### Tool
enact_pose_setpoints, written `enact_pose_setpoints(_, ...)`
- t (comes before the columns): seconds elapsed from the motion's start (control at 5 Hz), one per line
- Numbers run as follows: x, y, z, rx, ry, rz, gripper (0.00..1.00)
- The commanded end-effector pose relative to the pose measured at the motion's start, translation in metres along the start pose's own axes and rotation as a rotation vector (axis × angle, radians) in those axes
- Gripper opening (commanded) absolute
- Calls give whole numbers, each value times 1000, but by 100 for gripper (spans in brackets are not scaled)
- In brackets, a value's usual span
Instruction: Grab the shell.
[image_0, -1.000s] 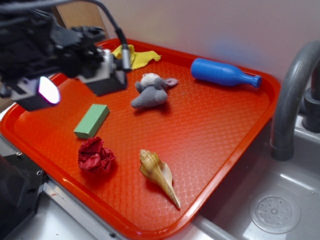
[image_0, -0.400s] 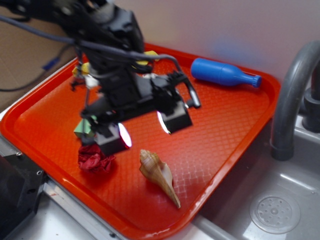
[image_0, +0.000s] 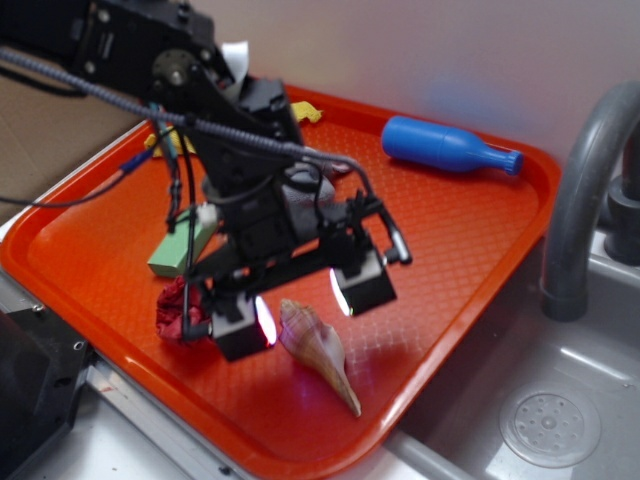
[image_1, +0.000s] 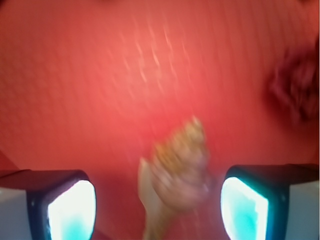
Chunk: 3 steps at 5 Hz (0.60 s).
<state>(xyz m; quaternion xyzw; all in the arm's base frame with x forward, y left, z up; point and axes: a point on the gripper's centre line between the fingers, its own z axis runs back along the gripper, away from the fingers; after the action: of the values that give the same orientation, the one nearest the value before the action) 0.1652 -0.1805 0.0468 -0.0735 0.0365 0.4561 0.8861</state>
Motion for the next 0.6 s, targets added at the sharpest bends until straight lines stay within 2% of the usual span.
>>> enact_pose_setpoints(0.0,-1,4,-19,-32,33,-32,89)
enact_pose_setpoints(0.2,5,2,-15,-47,-64,-79,0)
enact_pose_setpoints(0.4,9,0,-8,-110,-130,-119,0)
